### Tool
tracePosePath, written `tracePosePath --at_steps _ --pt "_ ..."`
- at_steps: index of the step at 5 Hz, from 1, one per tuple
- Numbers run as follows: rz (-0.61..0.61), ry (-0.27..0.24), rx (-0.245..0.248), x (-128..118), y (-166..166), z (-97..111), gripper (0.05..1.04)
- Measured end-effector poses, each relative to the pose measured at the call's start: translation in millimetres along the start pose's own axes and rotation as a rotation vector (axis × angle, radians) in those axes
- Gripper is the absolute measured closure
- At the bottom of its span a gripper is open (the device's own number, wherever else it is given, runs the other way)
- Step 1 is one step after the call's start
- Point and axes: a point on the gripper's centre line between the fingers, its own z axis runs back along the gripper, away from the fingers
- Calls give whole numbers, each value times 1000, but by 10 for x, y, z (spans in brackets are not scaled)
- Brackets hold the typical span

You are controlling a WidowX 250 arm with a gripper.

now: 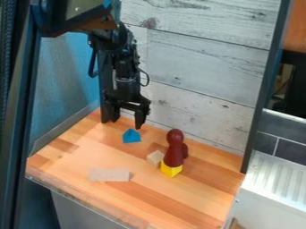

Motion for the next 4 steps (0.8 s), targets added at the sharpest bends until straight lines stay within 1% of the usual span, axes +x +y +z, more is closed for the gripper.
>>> tracePosePath --at_steps 1,2,3,4 --pt "1 51 -16 -106 -36 -206 83" --pt "-7 83 -22 -225 -60 -296 83" --pt "0 106 -41 -330 -87 -361 83" --pt "7 95 -55 -421 -46 -295 83"
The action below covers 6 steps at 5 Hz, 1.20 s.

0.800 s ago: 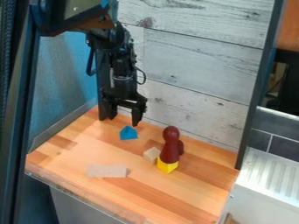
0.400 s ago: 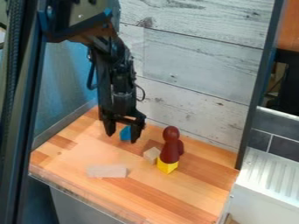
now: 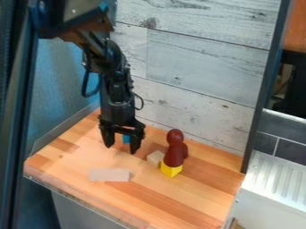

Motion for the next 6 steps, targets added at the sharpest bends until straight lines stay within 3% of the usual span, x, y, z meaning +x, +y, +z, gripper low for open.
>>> tracePosePath --at_steps 1,2,3,4,6 --pt "28 -28 4 -94 11 93 83" --pt "28 -42 -25 -138 -65 109 83" --pt "-41 -44 -49 -69 -176 160 83" --pt "-172 -85 -78 39 -246 141 83" --pt "-279 -134 -84 116 -355 32 83"
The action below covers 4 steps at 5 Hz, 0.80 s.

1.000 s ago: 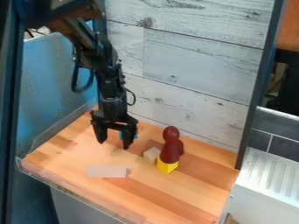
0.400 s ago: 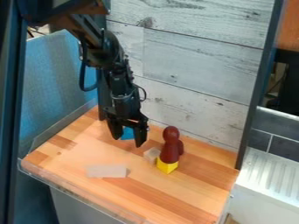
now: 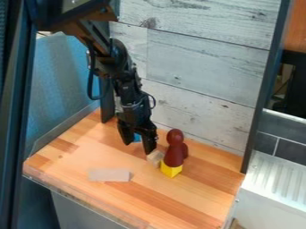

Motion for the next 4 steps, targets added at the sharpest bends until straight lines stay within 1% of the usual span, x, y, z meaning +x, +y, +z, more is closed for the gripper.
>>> tracePosePath --at_steps 2,4 --pt "-39 0 0 -25 -106 -87 83" --pt "-44 -14 8 0 -186 -137 83"
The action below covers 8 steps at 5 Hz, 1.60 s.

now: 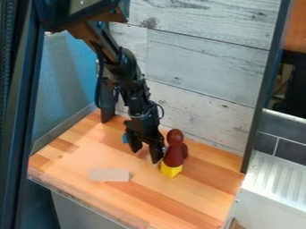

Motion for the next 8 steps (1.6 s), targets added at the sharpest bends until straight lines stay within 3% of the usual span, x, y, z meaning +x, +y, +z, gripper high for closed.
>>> tracePosePath --at_steps 5,7,8 --pt "9 -9 31 52 -82 -115 83" --pt "2 0 80 79 -18 -230 82" --pt "19 5 101 136 59 -237 133"
